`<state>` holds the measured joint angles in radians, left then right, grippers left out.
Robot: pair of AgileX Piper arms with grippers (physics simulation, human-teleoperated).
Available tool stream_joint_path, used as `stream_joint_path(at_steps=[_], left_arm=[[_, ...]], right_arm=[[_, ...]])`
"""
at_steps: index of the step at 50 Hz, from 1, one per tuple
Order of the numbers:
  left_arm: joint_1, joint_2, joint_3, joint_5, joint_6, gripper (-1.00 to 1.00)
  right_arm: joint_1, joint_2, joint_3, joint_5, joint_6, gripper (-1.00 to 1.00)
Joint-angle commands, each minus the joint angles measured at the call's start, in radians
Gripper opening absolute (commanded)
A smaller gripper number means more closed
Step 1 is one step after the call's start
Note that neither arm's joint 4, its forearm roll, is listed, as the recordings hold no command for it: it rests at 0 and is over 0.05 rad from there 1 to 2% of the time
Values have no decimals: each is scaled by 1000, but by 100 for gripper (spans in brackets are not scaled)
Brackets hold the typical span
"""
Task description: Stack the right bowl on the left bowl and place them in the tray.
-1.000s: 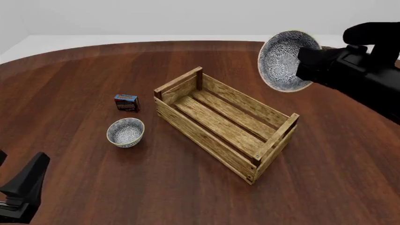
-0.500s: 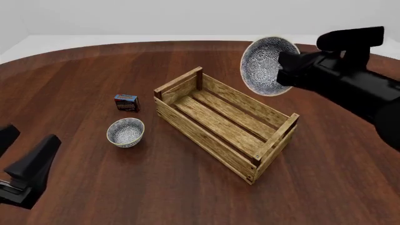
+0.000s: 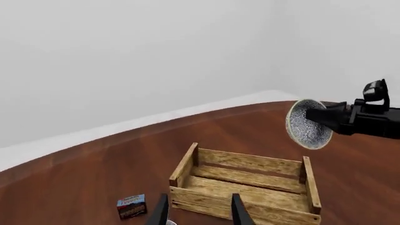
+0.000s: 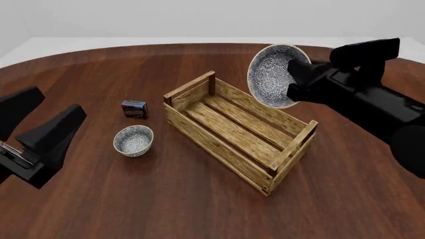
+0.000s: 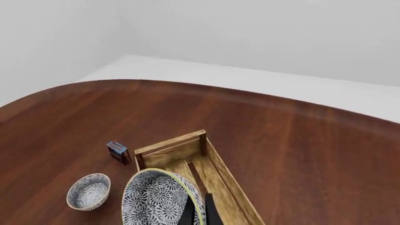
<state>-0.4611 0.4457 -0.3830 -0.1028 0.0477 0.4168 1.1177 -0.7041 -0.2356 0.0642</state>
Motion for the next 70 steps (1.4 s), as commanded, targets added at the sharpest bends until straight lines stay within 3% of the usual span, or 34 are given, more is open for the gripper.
stream_joint_path(at_steps=[1,46,70], left_arm=[[-93,132,-86,-45,11,100],[-370,597,-275,-229,30,100],[-380,765,-339,-306,18,100]], right_arm=[[21,-20,27,-52,8,-100],[69,49,45,-127,7,-100],[88,74,39,-130,13,-100]])
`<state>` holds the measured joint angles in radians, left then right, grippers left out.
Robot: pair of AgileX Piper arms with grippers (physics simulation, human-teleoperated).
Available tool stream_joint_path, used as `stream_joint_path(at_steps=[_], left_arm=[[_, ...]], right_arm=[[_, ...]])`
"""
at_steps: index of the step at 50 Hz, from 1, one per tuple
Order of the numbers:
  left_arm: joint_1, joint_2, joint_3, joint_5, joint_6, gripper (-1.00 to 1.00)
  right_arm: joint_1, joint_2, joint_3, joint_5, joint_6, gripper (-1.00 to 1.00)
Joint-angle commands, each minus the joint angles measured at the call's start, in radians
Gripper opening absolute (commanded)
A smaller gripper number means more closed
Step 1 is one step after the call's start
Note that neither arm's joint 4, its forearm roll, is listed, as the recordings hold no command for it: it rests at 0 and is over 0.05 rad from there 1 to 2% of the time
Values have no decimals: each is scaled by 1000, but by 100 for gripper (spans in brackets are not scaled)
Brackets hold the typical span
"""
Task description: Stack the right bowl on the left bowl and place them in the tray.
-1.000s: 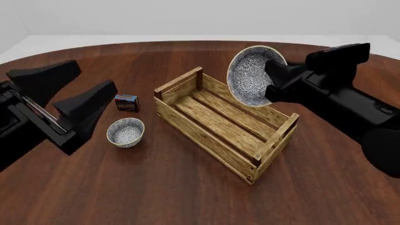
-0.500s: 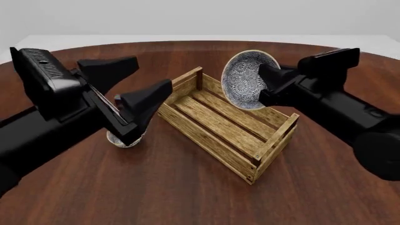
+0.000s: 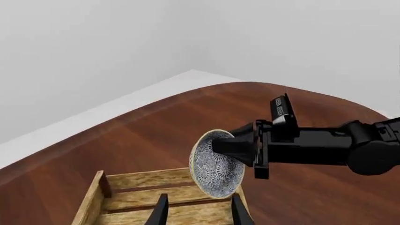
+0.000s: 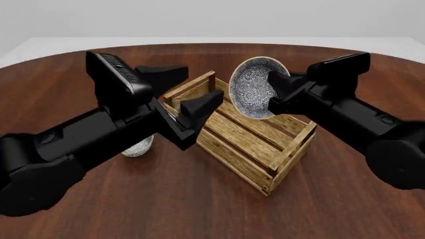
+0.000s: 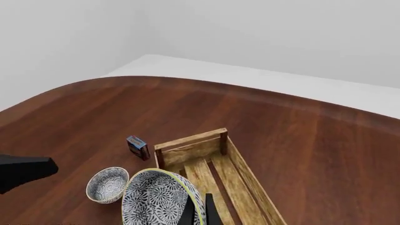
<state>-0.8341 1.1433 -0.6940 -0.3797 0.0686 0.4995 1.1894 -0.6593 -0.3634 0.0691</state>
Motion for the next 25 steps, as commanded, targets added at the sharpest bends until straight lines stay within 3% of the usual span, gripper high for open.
stream_joint_path(at_steps=[1,25], left_arm=[[-7,70,-30,-30,-4,100],[20,208,-108,-67,-14,100]], right_arm=[[5,2,-6,-2,9,-100],[32,26,-10,-3,15,-100]])
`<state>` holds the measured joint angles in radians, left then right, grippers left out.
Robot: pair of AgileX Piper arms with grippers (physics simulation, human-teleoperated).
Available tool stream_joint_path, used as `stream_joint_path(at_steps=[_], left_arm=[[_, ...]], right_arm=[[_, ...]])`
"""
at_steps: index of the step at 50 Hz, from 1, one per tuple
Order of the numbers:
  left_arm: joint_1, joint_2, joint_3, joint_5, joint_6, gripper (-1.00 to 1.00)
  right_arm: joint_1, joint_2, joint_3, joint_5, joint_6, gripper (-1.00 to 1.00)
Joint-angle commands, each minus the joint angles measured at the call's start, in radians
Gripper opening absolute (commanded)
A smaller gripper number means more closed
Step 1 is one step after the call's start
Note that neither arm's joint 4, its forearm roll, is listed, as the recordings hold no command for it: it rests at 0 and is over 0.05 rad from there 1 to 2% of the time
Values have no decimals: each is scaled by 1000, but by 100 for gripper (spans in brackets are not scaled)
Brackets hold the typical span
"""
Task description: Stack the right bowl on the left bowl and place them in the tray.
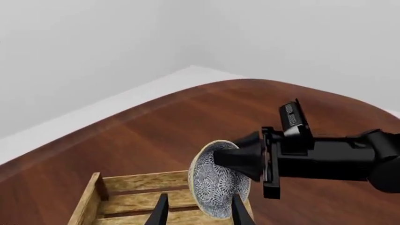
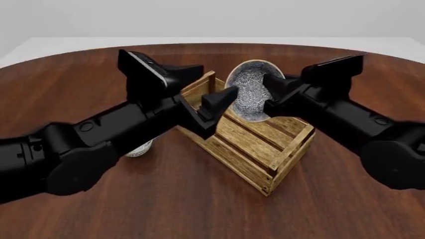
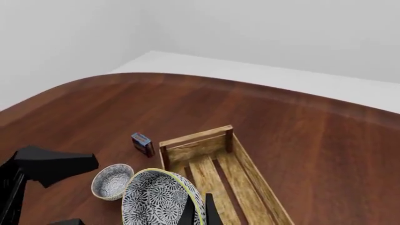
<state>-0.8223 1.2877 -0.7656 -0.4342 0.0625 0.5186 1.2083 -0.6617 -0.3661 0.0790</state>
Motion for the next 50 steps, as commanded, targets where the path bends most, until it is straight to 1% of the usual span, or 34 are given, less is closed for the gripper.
stream_joint_path(at_steps=[1,18,24,34,50], left_arm=[[10,73,-43,-14,-9,100],[36,211,-98,-54,-34,100],[41,243,-111,-59,-40,100],[29,317,-158,-45,-52,100],[28,342,-171,-45,-66,100]], right_arm=[[12,7,-7,1,4,-100],[16,13,-6,-3,11,-100],[11,17,-7,-4,10,-100],[11,13,-6,-1,11,-100],[11,-11,4,4,13,-100]])
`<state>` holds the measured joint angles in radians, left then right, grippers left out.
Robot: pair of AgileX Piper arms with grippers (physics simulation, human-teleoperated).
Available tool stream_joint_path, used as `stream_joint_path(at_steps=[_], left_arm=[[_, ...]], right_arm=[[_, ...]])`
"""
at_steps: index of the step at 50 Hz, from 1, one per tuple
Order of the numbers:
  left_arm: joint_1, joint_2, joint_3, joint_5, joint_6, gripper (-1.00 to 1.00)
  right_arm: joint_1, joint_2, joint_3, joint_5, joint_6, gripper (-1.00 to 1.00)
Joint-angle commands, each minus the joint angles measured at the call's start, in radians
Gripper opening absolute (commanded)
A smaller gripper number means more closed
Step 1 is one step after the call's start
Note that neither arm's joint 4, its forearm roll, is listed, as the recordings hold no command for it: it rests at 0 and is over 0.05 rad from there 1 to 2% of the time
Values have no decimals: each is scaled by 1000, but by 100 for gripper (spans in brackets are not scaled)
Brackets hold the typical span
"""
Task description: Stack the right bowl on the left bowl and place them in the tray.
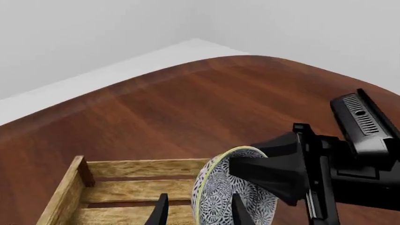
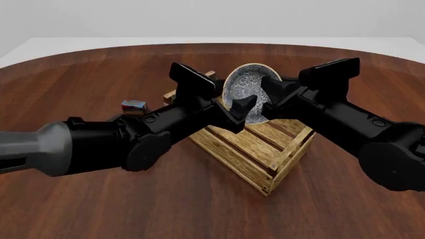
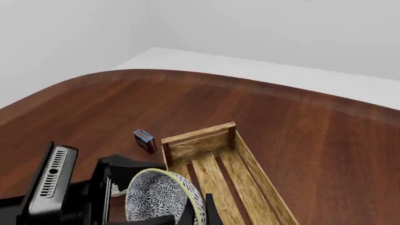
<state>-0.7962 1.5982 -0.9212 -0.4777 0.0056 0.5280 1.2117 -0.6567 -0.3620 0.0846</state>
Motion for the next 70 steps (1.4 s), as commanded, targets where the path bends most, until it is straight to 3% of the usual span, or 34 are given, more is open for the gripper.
stream_joint_path(at_steps=[1,29,30,50,70], left_arm=[[5,31,-15,-3,-13,-100],[-1,-6,22,-27,-24,-100],[-1,-8,23,-27,-23,-100],[39,-8,16,-25,-9,-100],[175,-80,65,-17,30,-100]], right_arm=[[2,-15,-2,-1,8,-100],[-5,-3,-5,0,10,-100],[-8,-2,-6,1,6,100],[3,-62,16,24,10,100],[28,-145,41,54,1,100]])
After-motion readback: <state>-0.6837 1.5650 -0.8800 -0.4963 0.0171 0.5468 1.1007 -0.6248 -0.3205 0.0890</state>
